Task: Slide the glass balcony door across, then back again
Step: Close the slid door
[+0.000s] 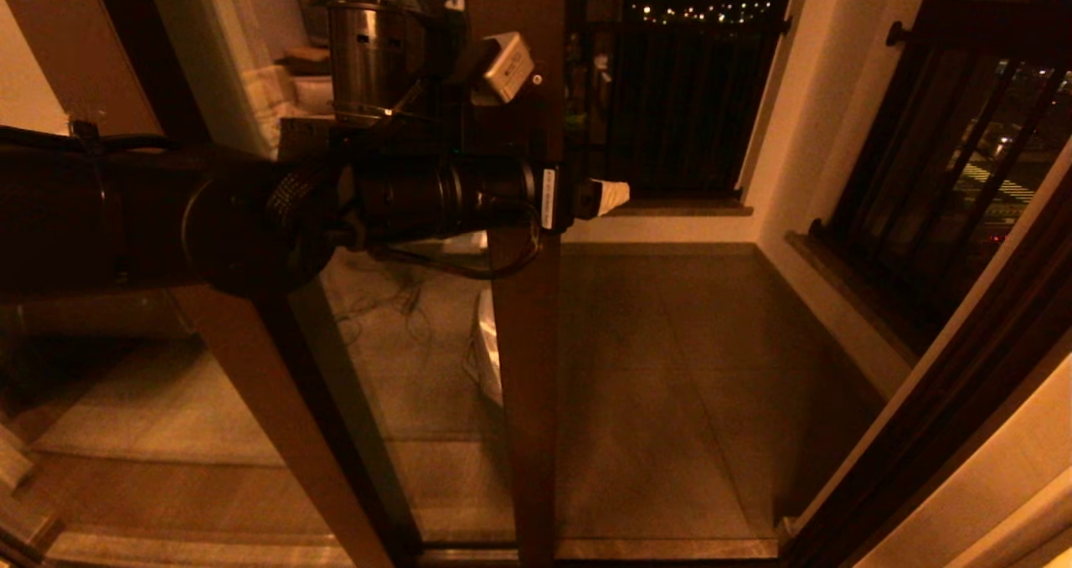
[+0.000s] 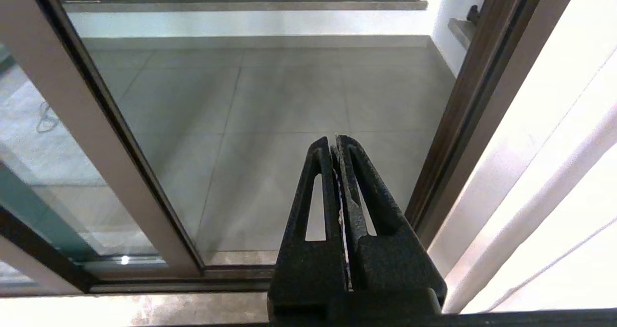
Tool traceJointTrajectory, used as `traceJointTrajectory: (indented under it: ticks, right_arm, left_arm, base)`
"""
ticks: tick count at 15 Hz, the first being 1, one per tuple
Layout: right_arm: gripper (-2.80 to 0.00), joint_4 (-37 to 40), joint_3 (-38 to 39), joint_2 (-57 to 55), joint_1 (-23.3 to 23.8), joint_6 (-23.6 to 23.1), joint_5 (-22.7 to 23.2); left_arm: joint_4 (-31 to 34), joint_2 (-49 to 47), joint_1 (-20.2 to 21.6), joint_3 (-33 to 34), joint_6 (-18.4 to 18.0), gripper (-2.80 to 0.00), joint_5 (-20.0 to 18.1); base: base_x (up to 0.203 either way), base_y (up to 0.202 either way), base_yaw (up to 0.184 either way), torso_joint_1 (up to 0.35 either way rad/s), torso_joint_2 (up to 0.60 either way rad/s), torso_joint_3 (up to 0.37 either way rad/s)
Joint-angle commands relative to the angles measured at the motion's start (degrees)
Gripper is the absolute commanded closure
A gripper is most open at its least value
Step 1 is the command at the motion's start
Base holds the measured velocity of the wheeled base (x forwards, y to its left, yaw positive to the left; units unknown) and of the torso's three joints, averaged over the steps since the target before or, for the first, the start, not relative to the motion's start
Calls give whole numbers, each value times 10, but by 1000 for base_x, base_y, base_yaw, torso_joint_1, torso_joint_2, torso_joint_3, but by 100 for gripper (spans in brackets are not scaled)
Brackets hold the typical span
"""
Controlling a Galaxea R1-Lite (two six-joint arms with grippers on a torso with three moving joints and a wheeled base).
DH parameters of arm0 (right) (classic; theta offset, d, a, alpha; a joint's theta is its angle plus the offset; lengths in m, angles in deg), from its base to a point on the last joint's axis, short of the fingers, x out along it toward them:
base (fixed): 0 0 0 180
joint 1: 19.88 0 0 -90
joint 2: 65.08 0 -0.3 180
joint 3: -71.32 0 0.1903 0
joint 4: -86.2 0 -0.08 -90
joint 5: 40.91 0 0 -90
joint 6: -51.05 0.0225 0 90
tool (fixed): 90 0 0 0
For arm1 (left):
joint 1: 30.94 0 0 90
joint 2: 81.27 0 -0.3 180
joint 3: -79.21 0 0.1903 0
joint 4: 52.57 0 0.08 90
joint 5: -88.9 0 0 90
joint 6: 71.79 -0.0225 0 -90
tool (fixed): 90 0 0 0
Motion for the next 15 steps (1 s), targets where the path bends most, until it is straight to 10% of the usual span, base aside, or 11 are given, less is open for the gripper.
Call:
traceJointTrajectory:
  ticks: [1, 15]
  right_arm:
    - [0, 0, 0, 0, 1, 0, 0]
    - [0, 0, 0, 0, 1, 0, 0]
  left_arm:
    - [3, -11, -1, -5, 0, -280, 1]
    - [3, -39, -34, -49, 0, -280, 1]
  base:
    - [0, 0, 0, 0, 0, 0]
    - [0, 0, 0, 0, 0, 0]
